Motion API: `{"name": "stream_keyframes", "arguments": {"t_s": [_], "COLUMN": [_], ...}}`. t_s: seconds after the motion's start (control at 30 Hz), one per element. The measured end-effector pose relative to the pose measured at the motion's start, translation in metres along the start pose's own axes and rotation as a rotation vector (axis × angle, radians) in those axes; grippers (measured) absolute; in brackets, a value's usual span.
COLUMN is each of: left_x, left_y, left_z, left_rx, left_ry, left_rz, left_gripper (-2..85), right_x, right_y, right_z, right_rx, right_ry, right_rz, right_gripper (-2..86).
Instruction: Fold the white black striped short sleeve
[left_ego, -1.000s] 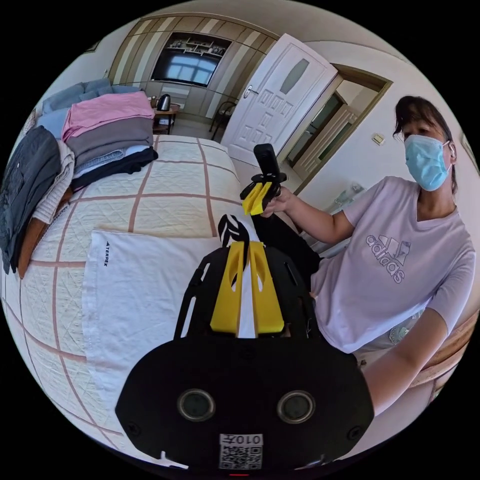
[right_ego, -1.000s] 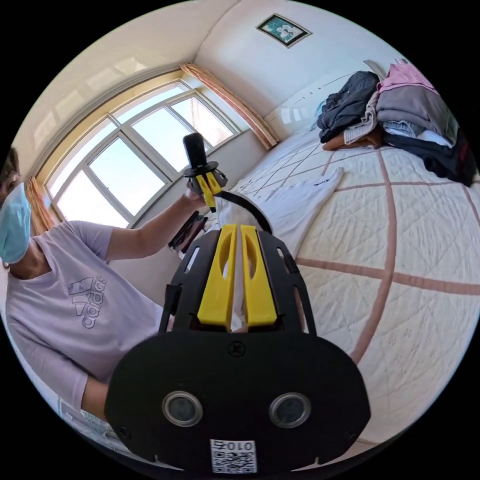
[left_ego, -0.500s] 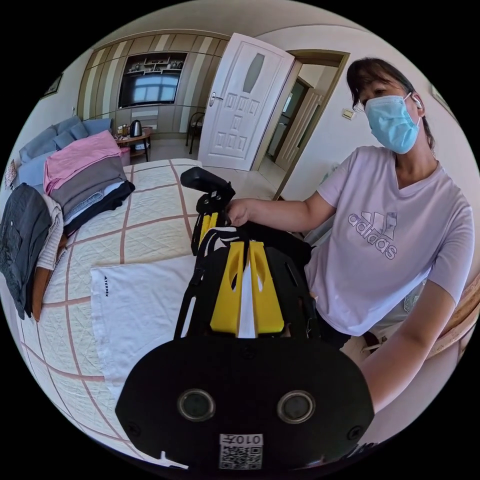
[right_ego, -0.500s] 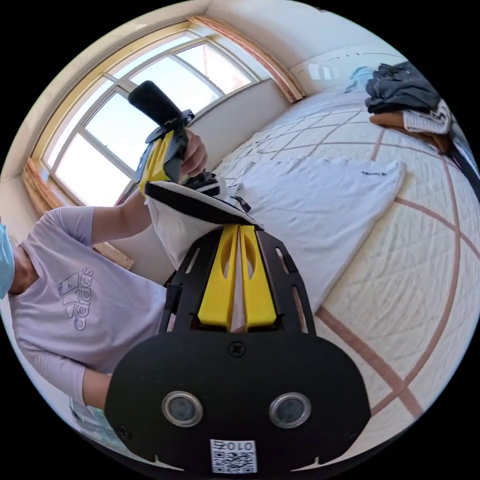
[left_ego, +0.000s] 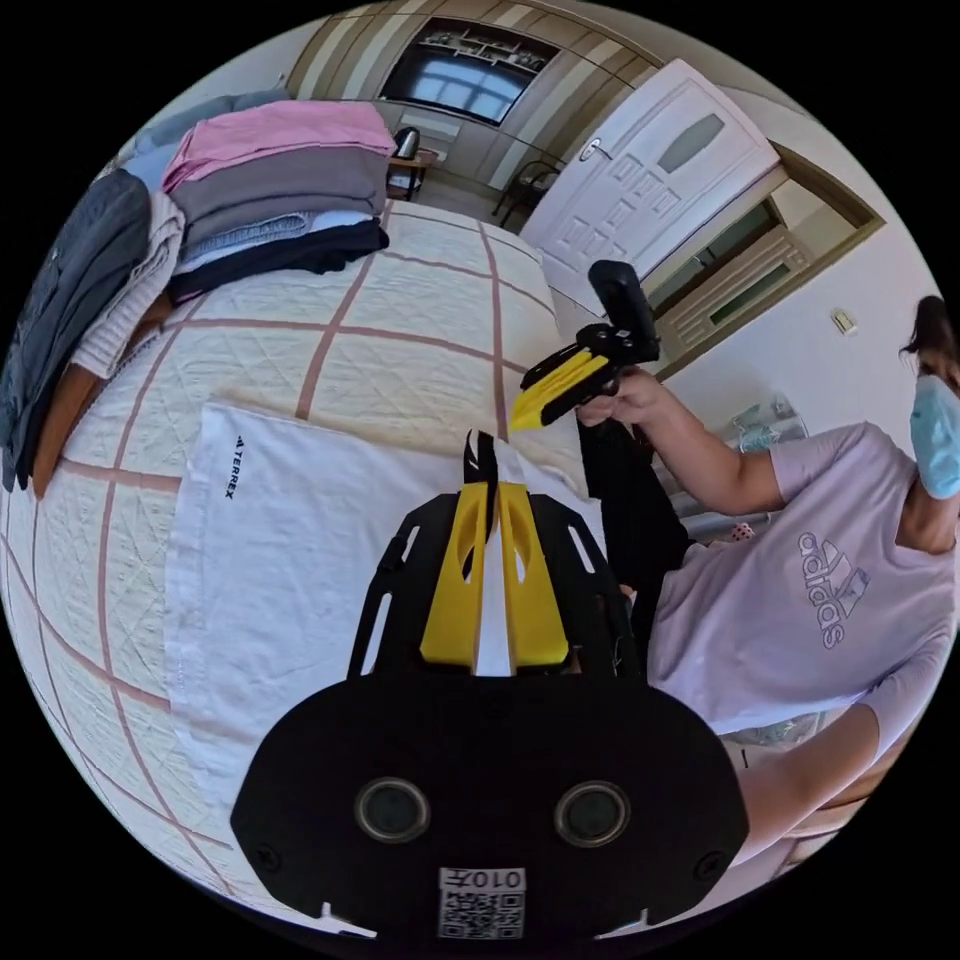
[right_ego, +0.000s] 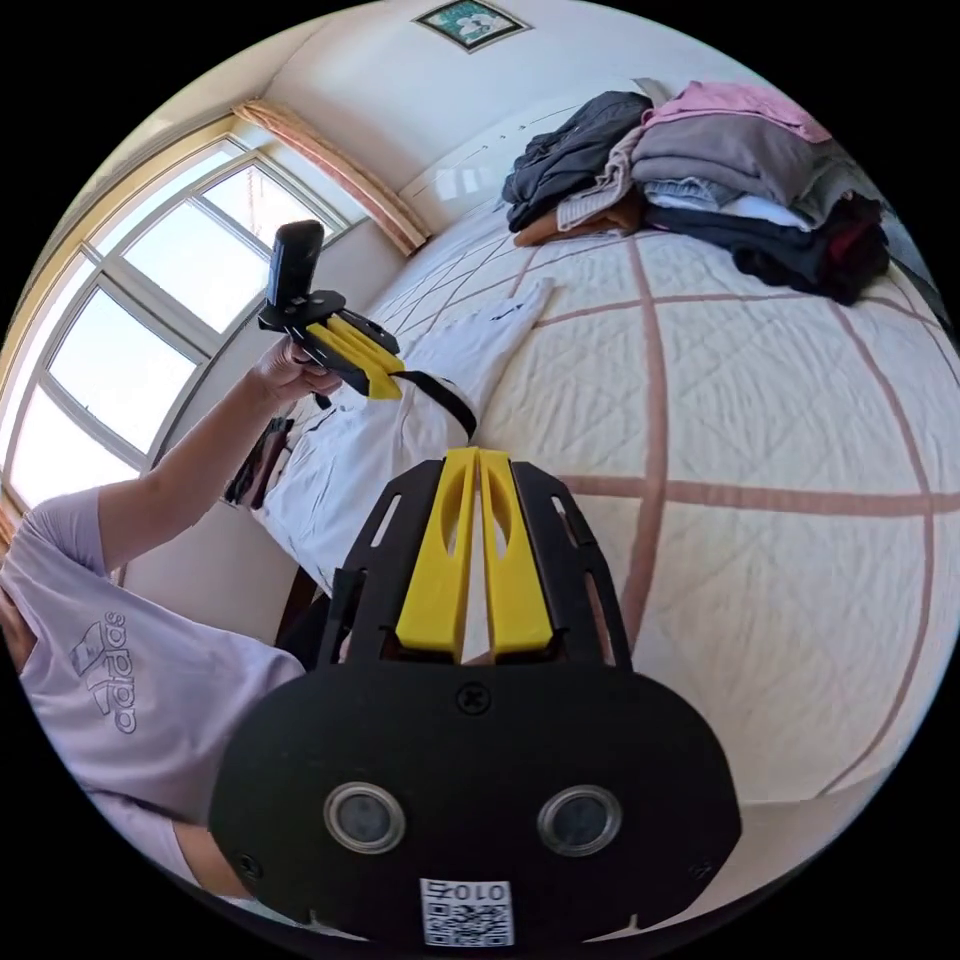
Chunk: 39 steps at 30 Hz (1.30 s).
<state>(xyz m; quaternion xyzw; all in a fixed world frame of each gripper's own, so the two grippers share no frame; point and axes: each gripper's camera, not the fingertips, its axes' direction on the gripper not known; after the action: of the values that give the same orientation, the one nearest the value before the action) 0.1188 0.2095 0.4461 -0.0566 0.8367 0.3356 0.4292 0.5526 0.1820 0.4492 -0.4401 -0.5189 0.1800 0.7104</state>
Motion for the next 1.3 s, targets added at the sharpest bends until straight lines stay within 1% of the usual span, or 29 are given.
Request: {"name": "stream_keyframes", "arguments": {"t_s": [0.07, 0.13, 0.3, 0.4, 0.5, 0.57, 0.67, 0.7, 0.77, 0.8, 0.9, 1.0, 1.1, 1.2, 1.23, 1.3], "left_x": [-0.014, -0.023, -0.010, 0.011, 0.027, 0.035, 0.044, 0.046, 0.047, 0.048, 0.052, 0.058, 0.065, 0.073, 0.078, 0.084], "left_y": [-0.002, 0.002, 0.029, 0.047, 0.056, 0.059, 0.063, 0.066, 0.071, 0.073, 0.078, 0.079, 0.079, 0.079, 0.079, 0.078], "left_z": [0.013, 0.026, 0.009, -0.010, -0.020, -0.023, -0.028, -0.030, -0.033, -0.034, -0.037, -0.036, -0.037, -0.042, -0.045, -0.049], "left_rx": [-0.029, -0.046, 0.063, 0.115, 0.118, 0.114, 0.107, 0.113, 0.122, 0.128, 0.138, 0.134, 0.127, 0.132, 0.129, 0.124], "left_ry": [0.013, 0.070, 0.125, 0.094, 0.063, 0.045, 0.011, 0.009, 0.015, 0.013, 0.012, 0.008, -0.002, 0.001, -0.004, -0.008], "left_rz": [-0.036, -0.020, 0.049, 0.093, 0.123, 0.144, 0.153, 0.156, 0.156, 0.153, 0.155, 0.166, 0.164, 0.172, 0.178, 0.189], "left_gripper": [0.4, 0.4, 0.4, 0.3, 0.3, 0.3, 0.3, 0.3, 0.4, 0.4, 0.4, 0.4, 0.4, 0.4, 0.4, 0.4], "right_x": [-0.006, -0.014, -0.041, -0.062, -0.070, -0.069, -0.080, -0.081, -0.078, -0.077, -0.080, -0.081, -0.076, -0.083, -0.086, -0.077], "right_y": [0.013, 0.018, 0.011, -0.004, -0.014, -0.013, -0.006, -0.005, 0.000, 0.001, 0.008, 0.001, -0.012, -0.023, -0.025, -0.023], "right_z": [-0.007, -0.003, 0.018, 0.026, 0.048, 0.053, 0.043, 0.041, 0.036, 0.034, 0.022, 0.034, 0.047, 0.058, 0.057, 0.049], "right_rx": [0.029, 0.035, 0.005, 0.009, -0.058, -0.056, 0.011, 0.013, 0.006, 0.007, 0.047, 0.002, -0.036, -0.099, -0.111, -0.054], "right_ry": [-0.035, -0.074, -0.028, -0.038, 0.019, -0.059, -0.156, -0.139, -0.009, 0.014, -0.020, -0.005, -0.119, -0.197, -0.249, -0.363], "right_rz": [0.013, 0.002, -0.050, -0.109, -0.155, -0.166, -0.208, -0.207, -0.169, -0.163, -0.193, -0.234, -0.270, -0.343, -0.381, -0.397], "right_gripper": [4.0, 5.0, 8.3, 11.6, 14.0, 14.4, 14.6, 14.8, 16.0, 16.1, 16.1, 16.0, 15.0, 11.0, 8.5, 5.9]}}
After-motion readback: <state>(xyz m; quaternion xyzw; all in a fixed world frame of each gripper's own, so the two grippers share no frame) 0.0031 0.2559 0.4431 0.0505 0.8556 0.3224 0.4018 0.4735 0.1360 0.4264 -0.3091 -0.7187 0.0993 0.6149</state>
